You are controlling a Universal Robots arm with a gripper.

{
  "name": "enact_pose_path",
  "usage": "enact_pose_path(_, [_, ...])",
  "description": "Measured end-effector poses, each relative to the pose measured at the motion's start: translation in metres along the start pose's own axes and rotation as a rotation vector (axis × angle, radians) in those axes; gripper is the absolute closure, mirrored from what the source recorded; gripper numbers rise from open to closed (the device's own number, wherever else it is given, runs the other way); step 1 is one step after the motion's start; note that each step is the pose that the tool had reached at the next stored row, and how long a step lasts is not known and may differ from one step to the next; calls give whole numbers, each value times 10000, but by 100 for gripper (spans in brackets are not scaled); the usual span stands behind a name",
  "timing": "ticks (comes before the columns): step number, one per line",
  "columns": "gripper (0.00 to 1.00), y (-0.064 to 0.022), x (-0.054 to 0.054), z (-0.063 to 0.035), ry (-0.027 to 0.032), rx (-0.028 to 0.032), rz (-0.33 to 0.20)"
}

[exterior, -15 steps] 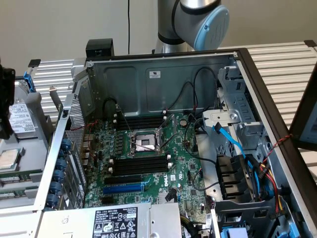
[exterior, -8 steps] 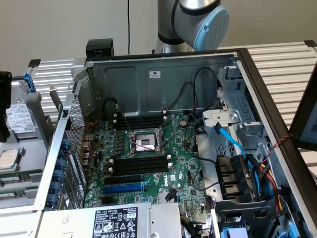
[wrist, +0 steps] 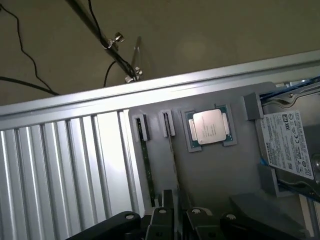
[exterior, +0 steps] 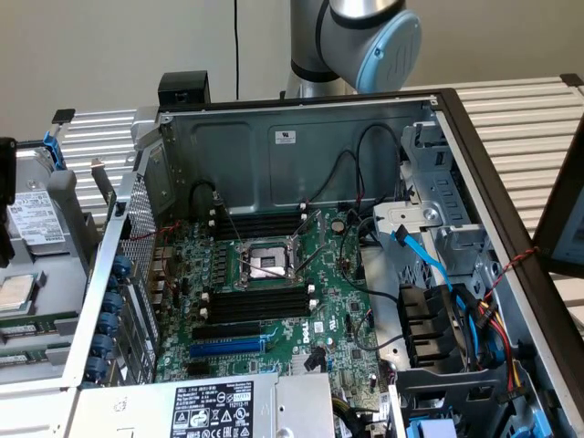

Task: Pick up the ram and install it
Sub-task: 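Pick up the ram and move it above insertion slot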

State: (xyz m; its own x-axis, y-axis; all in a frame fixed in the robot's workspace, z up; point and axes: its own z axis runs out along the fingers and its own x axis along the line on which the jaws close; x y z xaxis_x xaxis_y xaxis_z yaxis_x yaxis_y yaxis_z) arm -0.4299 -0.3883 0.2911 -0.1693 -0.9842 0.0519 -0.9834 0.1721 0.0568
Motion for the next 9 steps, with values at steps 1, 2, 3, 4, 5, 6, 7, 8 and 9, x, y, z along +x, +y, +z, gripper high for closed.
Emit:
enact_pose_path(1, [81, -1, 1, 10, 6, -6, -78])
enact_pose_path(2, [81, -2, 3, 20, 12, -12, -151])
enact_pose_path(3, [81, -3, 5, 30, 18, -21, -211])
enact_pose_path(4, [81, -3, 8, 41, 24, -35, -267])
enact_pose_path(5, [81, -3, 10, 51, 29, -48, -322])
enact_pose_path(6, [81, -4, 13, 61, 35, -60, -377])
enact_pose_path(7, [81, -4, 16, 72, 41, -74, -435])
enact_pose_path(8, [81, -5, 18, 82, 46, -88, -491])
enact_pose_path(9, [81, -5, 21, 93, 54, -103, -553])
